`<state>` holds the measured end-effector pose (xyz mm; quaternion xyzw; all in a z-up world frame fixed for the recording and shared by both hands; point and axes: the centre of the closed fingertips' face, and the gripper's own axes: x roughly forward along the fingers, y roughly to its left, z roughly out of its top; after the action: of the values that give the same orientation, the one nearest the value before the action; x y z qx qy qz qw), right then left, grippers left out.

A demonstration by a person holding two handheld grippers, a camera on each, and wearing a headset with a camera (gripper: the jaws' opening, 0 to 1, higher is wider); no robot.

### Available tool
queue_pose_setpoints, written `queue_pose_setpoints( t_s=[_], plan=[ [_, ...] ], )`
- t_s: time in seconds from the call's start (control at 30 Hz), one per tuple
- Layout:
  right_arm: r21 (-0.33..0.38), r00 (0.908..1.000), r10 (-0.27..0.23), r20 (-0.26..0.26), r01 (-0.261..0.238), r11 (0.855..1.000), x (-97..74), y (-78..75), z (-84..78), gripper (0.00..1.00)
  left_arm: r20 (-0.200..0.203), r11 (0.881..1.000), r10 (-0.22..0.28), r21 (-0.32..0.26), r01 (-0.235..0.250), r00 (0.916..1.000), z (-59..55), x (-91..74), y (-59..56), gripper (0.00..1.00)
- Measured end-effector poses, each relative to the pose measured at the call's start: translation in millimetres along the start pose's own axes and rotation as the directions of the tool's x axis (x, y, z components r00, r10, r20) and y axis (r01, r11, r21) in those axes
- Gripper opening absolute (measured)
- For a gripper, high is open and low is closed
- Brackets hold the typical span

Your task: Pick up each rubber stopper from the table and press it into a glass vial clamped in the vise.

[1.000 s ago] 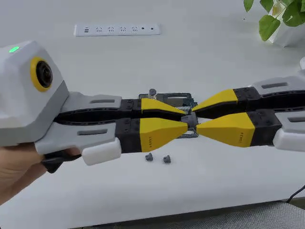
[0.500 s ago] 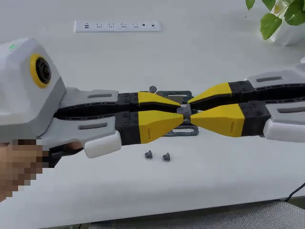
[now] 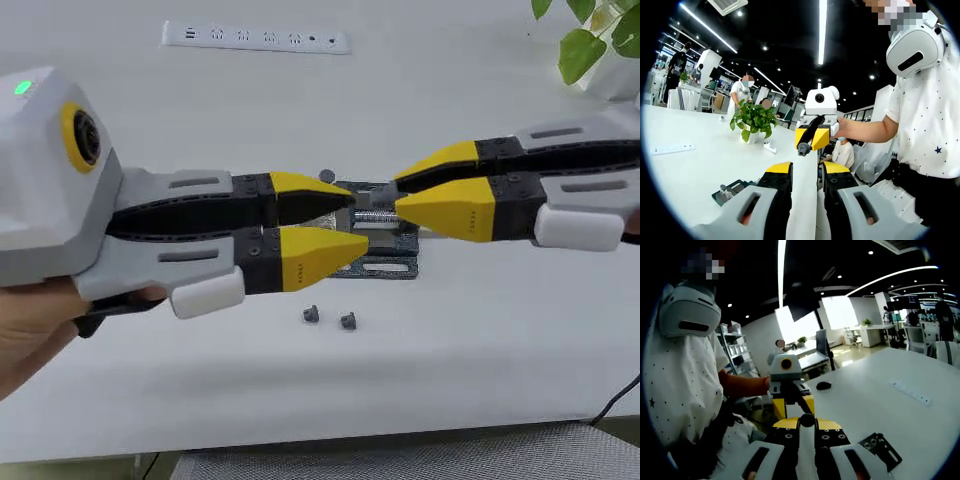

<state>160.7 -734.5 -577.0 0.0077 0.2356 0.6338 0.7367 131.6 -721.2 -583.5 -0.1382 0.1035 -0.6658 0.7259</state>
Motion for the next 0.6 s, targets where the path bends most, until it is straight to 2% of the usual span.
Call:
queue_pose_setpoints(
  t_s=[0.13, 0.2, 0.27, 0.33, 0.4, 0.47, 0.5, 0.57, 0.6],
  plan=[
    [0.013, 0.9984, -0.036, -0.043, 0.037, 0.999, 4.2, -17.1, -2.8, 0.05, -0.031, 0.998, 0.055, 0.025, -0.055, 0.998, -10.0, -5.1, 11.2, 0.28],
    [0.016, 0.9955, -0.055, -0.078, 0.056, 0.998, 7.7, -26.2, -6.9, 0.06, -0.057, 0.994, 0.098, 0.054, -0.095, 0.9935, -17.0, -8.2, 19.8, 0.33],
    [0.022, 0.9896, -0.083, -0.118, 0.086, 0.996, 11.7, -37.4, -11.7, 0.06, -0.064, 0.99, 0.134, 0.061, -0.131, 0.9889, -22.2, -10.0, 26.8, 0.38],
    [0.011, 0.9809, -0.103, -0.165, 0.106, 0.994, 15.7, -48.0, -16.5, 0.06, -0.103, 0.979, 0.184, 0.108, -0.173, 0.9775, -32.5, -13.8, 35.9, 0.44],
    [0.013, 0.9758, -0.108, -0.19, 0.113, 0.994, 20.6, -54.8, -18.0, 0.06, -0.1, 0.978, 0.192, 0.1, -0.182, 0.9762, -35.3, -13.9, 37.4, 0.48],
    [0.003, 0.9642, -0.13, -0.231, 0.134, 0.991, 23.8, -70.4, -21.4, 0.06, -0.134, 0.968, 0.23, 0.135, -0.212, 0.9639, -43.8, -16.0, 44.4, 0.51],
    [-0.018, 0.9514, -0.145, -0.272, 0.145, 0.989, 25.1, -80.3, -26.2, 0.06, -0.146, 0.965, 0.244, 0.14, -0.224, 0.9588, -47.7, -15.2, 47.2, 0.54],
    [-0.036, 0.9363, -0.168, -0.309, 0.165, 0.986, 27.6, -96.4, -30.8, 0.06, -0.176, 0.954, 0.274, 0.172, -0.244, 0.9455, -55.3, -17.4, 53.8, 0.57],
    [-0.044, 0.925, -0.18, -0.335, 0.175, 0.984, 31.5, -100.4, -34.5, 0.06, -0.18, 0.952, 0.28, 0.181, -0.248, 0.943, -58.7, -16.6, 55.0, 0.6]
  ],
)
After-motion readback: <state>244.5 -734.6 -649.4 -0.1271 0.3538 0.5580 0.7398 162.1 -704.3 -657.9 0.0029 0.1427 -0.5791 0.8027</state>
